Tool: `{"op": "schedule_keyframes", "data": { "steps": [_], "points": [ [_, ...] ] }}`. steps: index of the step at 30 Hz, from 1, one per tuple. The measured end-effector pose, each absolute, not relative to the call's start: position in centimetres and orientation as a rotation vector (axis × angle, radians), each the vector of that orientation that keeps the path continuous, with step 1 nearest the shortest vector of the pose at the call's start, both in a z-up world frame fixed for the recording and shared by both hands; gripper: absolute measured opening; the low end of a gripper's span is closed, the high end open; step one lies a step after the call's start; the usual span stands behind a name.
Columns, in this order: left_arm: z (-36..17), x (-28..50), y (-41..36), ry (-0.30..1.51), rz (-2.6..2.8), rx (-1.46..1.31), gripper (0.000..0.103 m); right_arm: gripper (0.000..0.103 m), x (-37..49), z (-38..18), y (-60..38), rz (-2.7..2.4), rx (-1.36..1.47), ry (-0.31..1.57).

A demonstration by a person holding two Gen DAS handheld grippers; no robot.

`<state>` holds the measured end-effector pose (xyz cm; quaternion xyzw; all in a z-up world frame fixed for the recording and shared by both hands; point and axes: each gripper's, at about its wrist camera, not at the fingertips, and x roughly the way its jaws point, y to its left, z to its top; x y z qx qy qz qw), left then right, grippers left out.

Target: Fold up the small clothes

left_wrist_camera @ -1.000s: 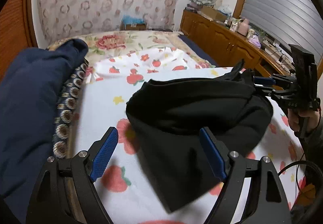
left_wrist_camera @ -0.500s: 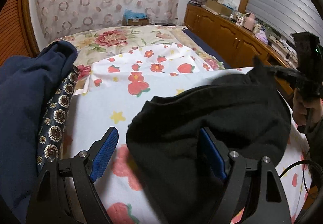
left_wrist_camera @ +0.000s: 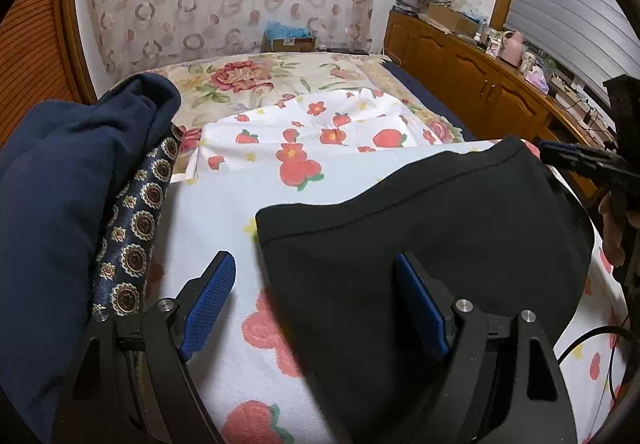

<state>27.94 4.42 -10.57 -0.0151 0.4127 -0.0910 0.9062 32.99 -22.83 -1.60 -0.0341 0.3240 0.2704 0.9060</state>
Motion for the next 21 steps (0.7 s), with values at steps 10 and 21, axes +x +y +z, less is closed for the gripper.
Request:
{"op": "schedule_keyframes", "data": {
  "steps": [10,21],
  "points": [
    [-11.9,27.6,4.5,0.919,-0.221,-0.084,0.072,0.063,34.3,-3.4,-21.3,0.572,-0.081,0.786],
    [-11.3,27.3,3.7,0.917,-0.302,-0.131,0.021,0.044,34.5,-4.2,-20.2,0.679,-0.074,0.811]
  ]
}}
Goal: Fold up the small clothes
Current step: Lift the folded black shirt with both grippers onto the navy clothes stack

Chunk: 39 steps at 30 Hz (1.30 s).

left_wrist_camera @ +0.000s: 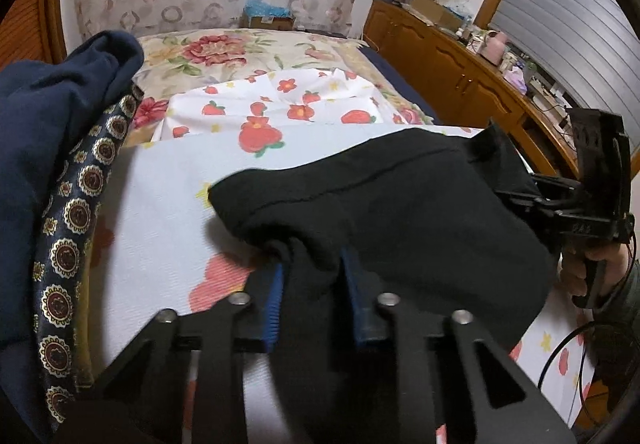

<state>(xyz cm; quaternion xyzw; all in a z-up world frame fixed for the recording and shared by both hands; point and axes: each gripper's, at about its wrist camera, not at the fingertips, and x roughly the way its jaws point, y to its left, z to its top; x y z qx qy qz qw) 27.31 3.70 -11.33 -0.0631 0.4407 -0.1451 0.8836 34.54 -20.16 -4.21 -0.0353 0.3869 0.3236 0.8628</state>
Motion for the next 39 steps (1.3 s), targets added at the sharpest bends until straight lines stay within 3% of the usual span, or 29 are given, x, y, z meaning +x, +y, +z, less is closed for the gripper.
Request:
{"op": "schedule_keyframes", "data": {
  "steps": [1,3,6,13,23,39],
  "points": [
    [-11.1,27.1,3.7,0.907,-0.308,-0.134,0.02,0.032,34.5,-4.3,-20.1,0.689,-0.078,0.815],
    [-10.4,26.7,4.0,0.885,-0.32,-0.163,0.018,0.024,34.1,-4.3,-20.3,0.718,-0.079,0.809],
    [-8.8,25.3,4.3,0.831,-0.33,-0.169,0.017,0.02,33.4,-3.8,-20.8,0.725,-0.071,0.766],
    [-3.9,21.3,4.8,0.677,-0.316,-0.131,0.016,0.019,30.1,0.8,-21.2,0.727,-0.062,0.566],
    [0.5,16.7,12.3,0.517,-0.148,-0.15,0.016,0.019,29.8,7.0,-14.5,0.852,-0.184,0.384],
    [-1.8,12.9,21.2,0.475,0.106,-0.256,0.016,0.019,39.5,9.5,3.3,1.089,-0.403,0.354]
  ]
}}
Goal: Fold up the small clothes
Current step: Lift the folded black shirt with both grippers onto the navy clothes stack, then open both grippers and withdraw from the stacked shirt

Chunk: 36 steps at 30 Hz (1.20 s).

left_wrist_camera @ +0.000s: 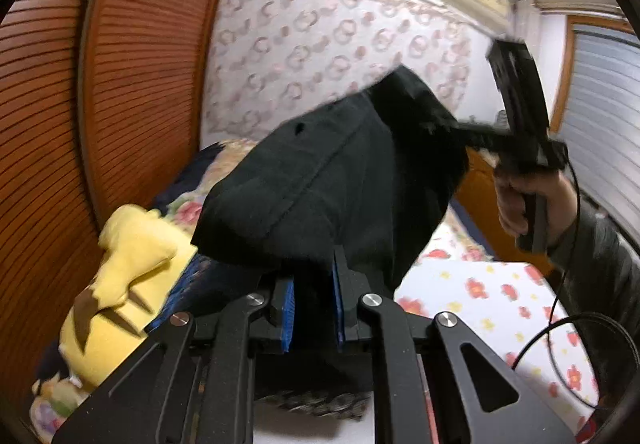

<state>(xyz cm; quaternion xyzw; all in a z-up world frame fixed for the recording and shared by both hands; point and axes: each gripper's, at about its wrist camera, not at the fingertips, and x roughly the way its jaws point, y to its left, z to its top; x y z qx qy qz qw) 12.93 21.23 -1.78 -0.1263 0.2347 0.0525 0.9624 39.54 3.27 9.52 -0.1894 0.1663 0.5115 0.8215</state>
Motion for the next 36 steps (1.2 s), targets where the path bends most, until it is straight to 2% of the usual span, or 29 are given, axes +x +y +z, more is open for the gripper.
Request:
{"op": "schedule_keyframes", "data": {
  "steps": [2,4,8,9,10,12,13,15,16,20,33,36],
  "points": [
    [-3.3,13.3,22.2,0.509,0.143,-0.27,0.016,0.02,40.7,9.0,5.5,1.115,-0.434,0.364],
    [-4.5,13.4,23.2,0.549,0.162,-0.283,0.016,0.025,41.6,8.1,8.0,1.11,-0.476,0.377],
    [-5.8,13.6,23.3,0.585,0.186,-0.273,0.018,0.043,44.6,7.5,10.2,1.025,-0.446,0.459],
    [-5.8,13.6,23.3,0.585,0.192,-0.261,0.021,0.05,45.1,7.8,10.4,1.002,-0.425,0.455],
    [-5.7,12.8,22.7,0.58,0.198,-0.248,0.025,0.052,45.4,7.9,10.1,0.988,-0.403,0.443],
    [-5.5,12.3,22.6,0.565,0.193,-0.236,0.05,0.052,45.5,8.1,9.0,0.97,-0.38,0.42],
    [-5.5,11.9,22.4,0.558,0.188,-0.235,0.054,0.052,45.5,8.2,8.4,0.964,-0.372,0.411],
    [-5.4,11.4,22.3,0.544,0.186,-0.221,0.08,0.052,44.7,8.0,7.4,0.959,-0.346,0.396],
    [-5.3,11.0,22.1,0.528,0.184,-0.209,0.082,0.052,44.7,7.8,6.6,0.966,-0.335,0.4],
    [-4.3,10.2,21.4,0.507,0.176,-0.163,0.09,0.052,43.0,6.5,4.9,0.931,-0.313,0.42],
    [-2.7,8.9,15.2,0.474,0.065,-0.074,0.09,0.052,30.1,4.7,-3.5,0.753,-0.205,0.414],
    [-2.6,8.4,13.3,0.472,0.036,-0.065,0.09,0.061,25.3,4.4,-5.4,0.733,-0.179,0.403]
  ]
}}
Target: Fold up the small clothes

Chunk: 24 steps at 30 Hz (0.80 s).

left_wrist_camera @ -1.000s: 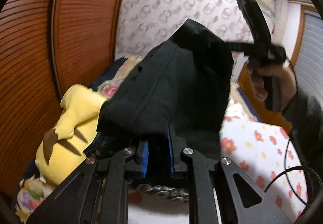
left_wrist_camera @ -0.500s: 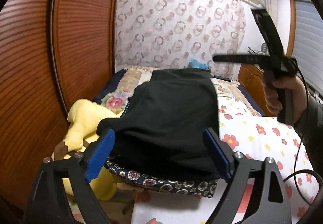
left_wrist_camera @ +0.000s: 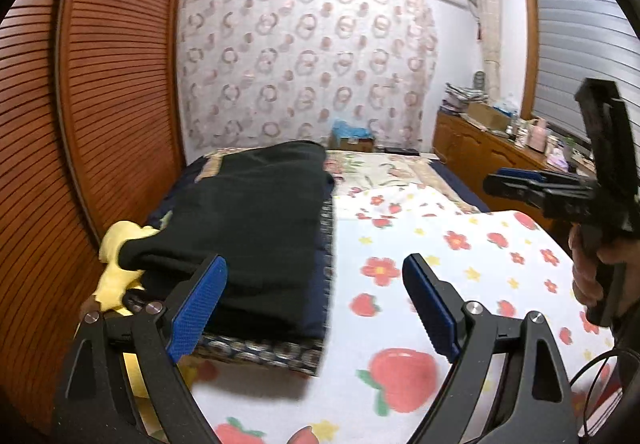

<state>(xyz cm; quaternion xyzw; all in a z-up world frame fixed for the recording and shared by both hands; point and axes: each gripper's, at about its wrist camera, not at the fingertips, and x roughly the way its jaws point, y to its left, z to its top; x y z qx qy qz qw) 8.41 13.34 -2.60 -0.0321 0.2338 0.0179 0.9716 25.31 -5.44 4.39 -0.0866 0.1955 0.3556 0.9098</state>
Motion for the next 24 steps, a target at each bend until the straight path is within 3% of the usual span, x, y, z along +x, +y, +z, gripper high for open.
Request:
{"op": "schedule_keyframes", "data": {
  "steps": [5,24],
  "points": [
    [-2.2,7.5,10.3,0.46,-0.007,-0.046,0.09,0.071,19.7,3.7,-9.2,0.659,-0.15,0.37],
    [1.9,5.3,3.6,0.385,-0.068,0.008,0.09,0.072,4.6,5.0,-13.8,0.379,-0.001,0.232]
  ]
}}
